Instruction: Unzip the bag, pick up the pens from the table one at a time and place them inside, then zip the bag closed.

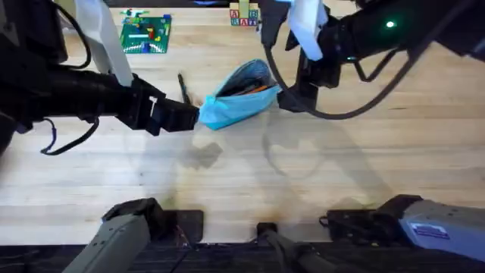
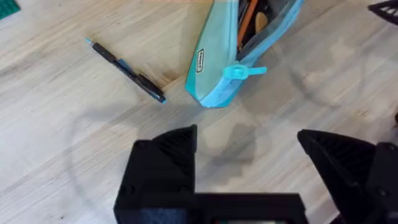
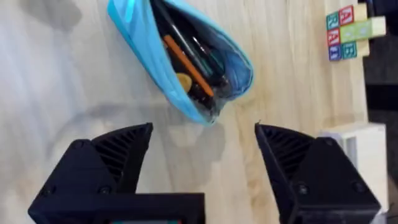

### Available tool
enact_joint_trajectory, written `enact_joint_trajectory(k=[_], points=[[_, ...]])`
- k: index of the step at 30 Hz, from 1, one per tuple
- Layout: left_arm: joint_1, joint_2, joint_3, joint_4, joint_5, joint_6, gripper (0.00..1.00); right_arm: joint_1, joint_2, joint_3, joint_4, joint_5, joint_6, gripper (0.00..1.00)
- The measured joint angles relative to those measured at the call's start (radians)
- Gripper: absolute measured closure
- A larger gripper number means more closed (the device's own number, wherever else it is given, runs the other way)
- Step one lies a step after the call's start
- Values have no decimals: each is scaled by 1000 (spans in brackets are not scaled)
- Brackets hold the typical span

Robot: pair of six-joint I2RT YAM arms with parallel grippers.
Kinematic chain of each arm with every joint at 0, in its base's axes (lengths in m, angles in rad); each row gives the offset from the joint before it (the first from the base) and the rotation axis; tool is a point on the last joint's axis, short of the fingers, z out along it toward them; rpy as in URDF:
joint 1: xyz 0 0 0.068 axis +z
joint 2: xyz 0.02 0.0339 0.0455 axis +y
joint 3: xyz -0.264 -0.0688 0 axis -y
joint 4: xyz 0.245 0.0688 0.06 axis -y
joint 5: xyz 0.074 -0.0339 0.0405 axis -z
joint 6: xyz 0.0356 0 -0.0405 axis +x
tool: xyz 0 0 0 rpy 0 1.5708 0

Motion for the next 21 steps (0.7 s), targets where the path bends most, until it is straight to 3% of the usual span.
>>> enact_joint_trajectory(k=[21], points=[[0, 0, 0, -57, 0, 0, 5, 0, -254, 0, -307, 3, 467, 5]])
